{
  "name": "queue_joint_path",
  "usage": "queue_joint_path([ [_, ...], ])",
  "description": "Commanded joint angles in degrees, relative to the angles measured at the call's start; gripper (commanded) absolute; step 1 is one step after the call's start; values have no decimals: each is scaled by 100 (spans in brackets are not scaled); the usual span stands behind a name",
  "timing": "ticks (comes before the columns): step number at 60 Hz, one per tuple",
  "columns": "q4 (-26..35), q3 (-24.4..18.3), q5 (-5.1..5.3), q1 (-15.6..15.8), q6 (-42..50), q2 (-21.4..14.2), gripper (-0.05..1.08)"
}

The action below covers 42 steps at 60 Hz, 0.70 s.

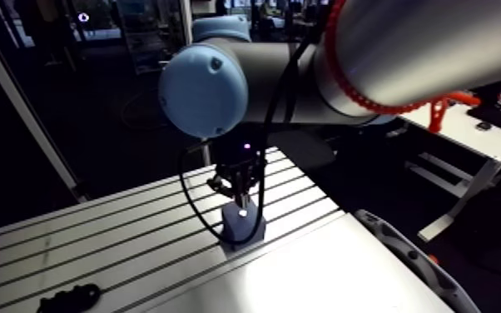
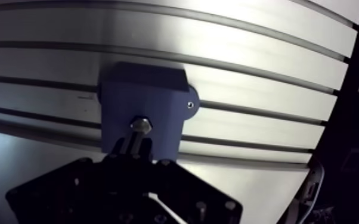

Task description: Pick up the M10 bolt and insert it into the hex recess until seated.

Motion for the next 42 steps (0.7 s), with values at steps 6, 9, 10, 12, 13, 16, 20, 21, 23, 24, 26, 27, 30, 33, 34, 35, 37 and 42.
queue_joint_path([
  [6, -2, -17, -4, -3, 154, 99, 108],
  [9, -2, -34, -11, -3, 138, 101, 108],
  [10, -2, -52, -12, -3, 128, 101, 108],
  [12, -2, -69, -12, -3, 119, 108, 108],
  [13, -2, -72, -12, -3, 110, 110, 108],
  [16, -2, -88, -5, -3, 101, 118, 108],
  [20, -2, -82, 4, -3, 100, 133, 108],
  [21, -2, -81, -2, -3, 100, 143, 108],
  [23, -2, -74, -3, -3, 107, 152, 108],
  [24, -2, -65, -4, -3, 108, 161, 108],
  [26, -2, -56, -11, -3, 108, 162, 108],
  [27, -2, -56, -11, -3, 108, 162, 108],
  [30, -2, -55, 11, -3, 108, 162, 108],
  [33, -2, -55, 14, -3, 116, 162, 108],
  [34, 6, -55, 6, -3, 117, 155, 108],
  [35, 6, -55, 6, -3, 117, 155, 108],
  [37, 7, -62, 13, -3, 117, 154, 108],
  [42, 15, -71, 5, -3, 117, 154, 108],
])
